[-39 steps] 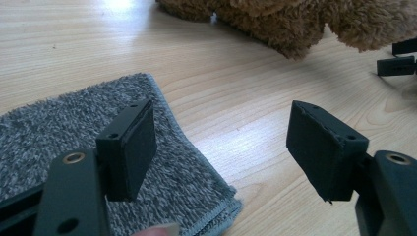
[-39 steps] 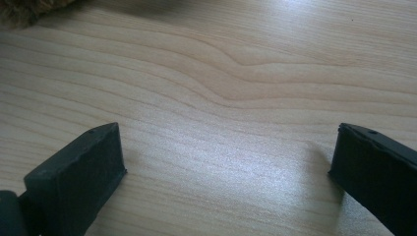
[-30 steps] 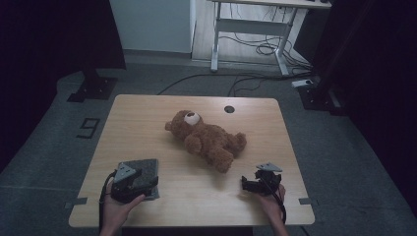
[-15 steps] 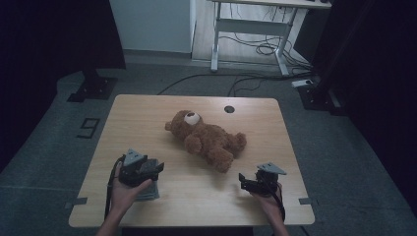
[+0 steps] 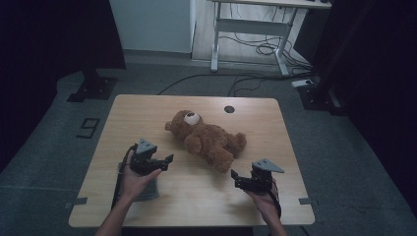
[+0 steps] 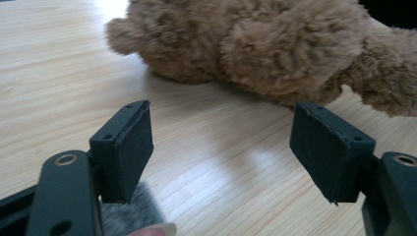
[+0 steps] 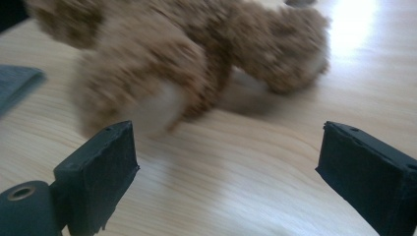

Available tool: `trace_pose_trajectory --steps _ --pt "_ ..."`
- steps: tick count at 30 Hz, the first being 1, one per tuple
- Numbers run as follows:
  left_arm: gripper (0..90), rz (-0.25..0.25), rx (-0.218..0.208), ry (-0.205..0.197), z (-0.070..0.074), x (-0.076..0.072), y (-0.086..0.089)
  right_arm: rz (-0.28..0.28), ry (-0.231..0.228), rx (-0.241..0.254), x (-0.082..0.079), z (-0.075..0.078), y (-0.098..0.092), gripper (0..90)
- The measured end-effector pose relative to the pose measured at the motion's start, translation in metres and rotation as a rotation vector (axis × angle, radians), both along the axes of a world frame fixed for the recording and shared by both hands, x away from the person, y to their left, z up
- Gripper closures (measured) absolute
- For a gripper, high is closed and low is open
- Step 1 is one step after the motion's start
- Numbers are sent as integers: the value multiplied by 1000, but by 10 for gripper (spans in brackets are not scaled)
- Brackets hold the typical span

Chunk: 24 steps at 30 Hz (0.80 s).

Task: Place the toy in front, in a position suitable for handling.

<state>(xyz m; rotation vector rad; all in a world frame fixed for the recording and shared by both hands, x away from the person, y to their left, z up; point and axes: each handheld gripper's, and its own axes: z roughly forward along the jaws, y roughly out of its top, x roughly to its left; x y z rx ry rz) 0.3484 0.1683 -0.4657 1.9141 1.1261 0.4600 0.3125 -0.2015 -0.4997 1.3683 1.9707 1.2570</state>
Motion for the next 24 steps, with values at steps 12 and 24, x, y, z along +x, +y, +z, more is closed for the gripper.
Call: trace_pose_trajectory --steps 12,24 --pt "175 -58 34 -26 -3 16 -56 55 -21 -7 14 15 29 95" --pt "419 16 109 -13 -15 38 -81 52 37 -61 42 5 63 144"
